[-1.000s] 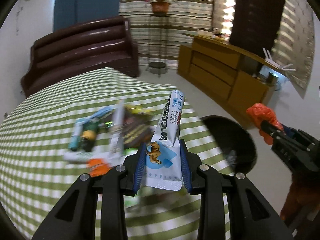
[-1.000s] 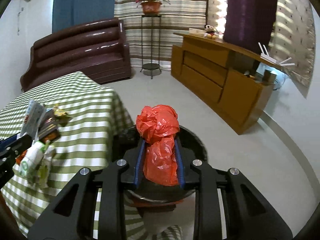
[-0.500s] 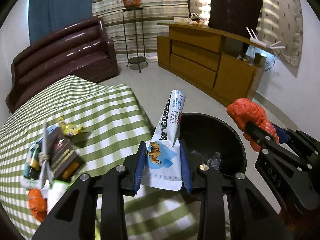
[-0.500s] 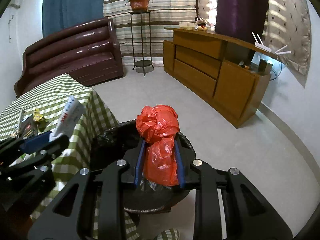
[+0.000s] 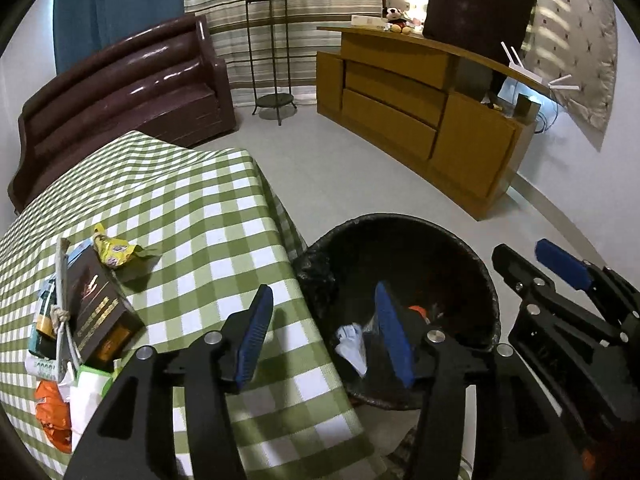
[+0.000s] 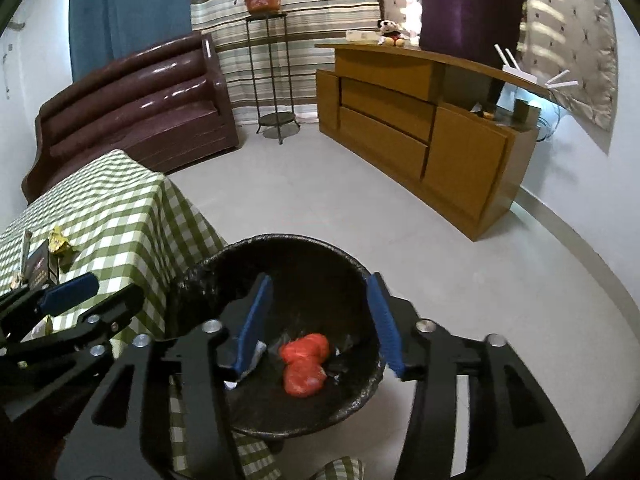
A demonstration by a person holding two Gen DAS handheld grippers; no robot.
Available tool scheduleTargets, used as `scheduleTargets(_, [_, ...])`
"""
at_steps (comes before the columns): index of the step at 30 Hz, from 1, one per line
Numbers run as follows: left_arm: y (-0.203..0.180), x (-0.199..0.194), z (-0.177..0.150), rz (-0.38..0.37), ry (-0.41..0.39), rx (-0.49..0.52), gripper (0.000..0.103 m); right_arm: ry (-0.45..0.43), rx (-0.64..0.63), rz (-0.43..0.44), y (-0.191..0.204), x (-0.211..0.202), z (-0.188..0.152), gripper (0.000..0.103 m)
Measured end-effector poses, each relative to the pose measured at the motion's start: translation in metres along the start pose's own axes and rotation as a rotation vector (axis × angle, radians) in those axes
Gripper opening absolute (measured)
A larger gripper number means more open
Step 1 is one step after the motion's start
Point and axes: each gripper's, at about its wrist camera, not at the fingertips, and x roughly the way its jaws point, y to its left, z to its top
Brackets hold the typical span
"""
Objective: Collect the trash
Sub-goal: 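Withdraw both grippers from the bin back over the table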
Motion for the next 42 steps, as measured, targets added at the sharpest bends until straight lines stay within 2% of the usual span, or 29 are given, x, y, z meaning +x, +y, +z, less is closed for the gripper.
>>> scheduleTargets(4, [0.007,-0.013,-0.003,0.005,-0.017,-0.011,0.056,-0.038,-0.015,-0.034,0.003,-0.014,0.001,0.076])
scheduleTargets(6, [0.014,-0.021,-0.006,0.012,-0.027,-0.014,0.057,-0.049,-0.017,-0.042,0.006,-0.020,0.002,0.081])
scheduleTargets(10, [0.033,-0.042,-0.016,0.036,-0.043,-0.033,0.059,-0.044,-0.027,-0.034,0.016,-0.030,-0.002,0.082])
scheduleTargets(17, [0.079,-0.077,-0.036,0.109,-0.065,-0.097,0.063,-0.026,-0.068,-0.003,0.049,-0.045,-0.011,0.082])
scheduleTargets(24, [0.136,-0.109,-0.063,0.209,-0.083,-0.173,0.064,0.014,-0.117,0.107,0.097,-0.060,-0.021,0.082])
scheduleTargets(32, [0.196,-0.128,-0.094,0.296,-0.071,-0.265,0.064,0.023,-0.227,0.177,0.159,-0.073,-0.038,0.081])
scheduleTargets(36, [0.216,-0.132,-0.108,0.330,-0.064,-0.284,0.064,0.047,-0.262,0.204,0.183,-0.071,-0.046,0.072])
scheduleTargets(41, [0.231,-0.132,-0.117,0.337,-0.047,-0.309,0.064,0.079,-0.309,0.219,0.205,-0.063,-0.055,0.066])
scheduleTargets(42, [0.232,-0.131,-0.118,0.335,-0.043,-0.312,0.064,0.086,-0.318,0.219,0.208,-0.061,-0.057,0.061])
